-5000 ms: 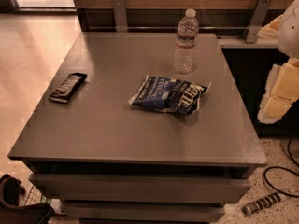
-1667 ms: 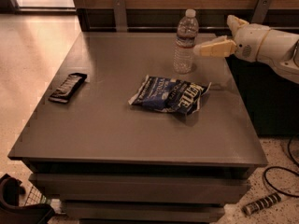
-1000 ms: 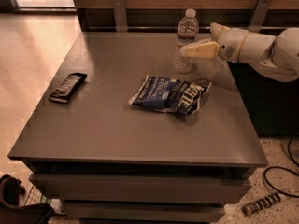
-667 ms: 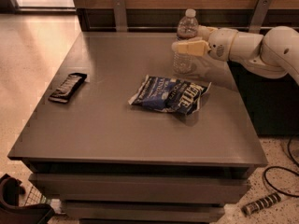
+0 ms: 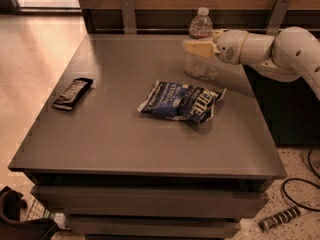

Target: Move water bottle near rxbar chocolate

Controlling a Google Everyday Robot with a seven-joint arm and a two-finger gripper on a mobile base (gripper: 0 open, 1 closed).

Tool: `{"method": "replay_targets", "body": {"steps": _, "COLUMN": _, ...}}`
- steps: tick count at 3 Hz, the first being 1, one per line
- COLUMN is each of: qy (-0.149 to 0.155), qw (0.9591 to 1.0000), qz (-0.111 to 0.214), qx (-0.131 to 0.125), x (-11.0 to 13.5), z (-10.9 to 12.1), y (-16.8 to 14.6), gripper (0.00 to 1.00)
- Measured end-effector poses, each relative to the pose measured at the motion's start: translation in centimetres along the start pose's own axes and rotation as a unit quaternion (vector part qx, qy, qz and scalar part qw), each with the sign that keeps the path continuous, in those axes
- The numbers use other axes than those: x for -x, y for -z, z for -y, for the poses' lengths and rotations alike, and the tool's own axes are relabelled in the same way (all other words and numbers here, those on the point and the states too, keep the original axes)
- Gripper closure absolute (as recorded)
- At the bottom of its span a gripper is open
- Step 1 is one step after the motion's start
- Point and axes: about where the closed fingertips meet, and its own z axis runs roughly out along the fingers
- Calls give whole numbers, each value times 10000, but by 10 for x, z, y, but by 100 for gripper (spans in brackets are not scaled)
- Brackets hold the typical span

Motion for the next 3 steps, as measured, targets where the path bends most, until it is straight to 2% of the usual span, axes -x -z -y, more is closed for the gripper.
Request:
{"method": "replay_targets", "body": {"steps": 1, "qy": -3, "qw": 10000, "qz": 2, "qx": 42, "x": 0, "z": -3, "y": -5, "gripper": 100}}
{"method": "replay_targets", "body": {"steps": 2, "qy": -3, "qw": 10000, "qz": 2, "qx": 42, "x": 0, "z": -3, "y": -5, "gripper": 100}}
{"method": "replay_targets", "body": {"steps": 3, "qy": 68, "qw": 9997, "qz": 71, "qx": 219, "x": 30, "z": -14, "y": -15, "gripper": 100}}
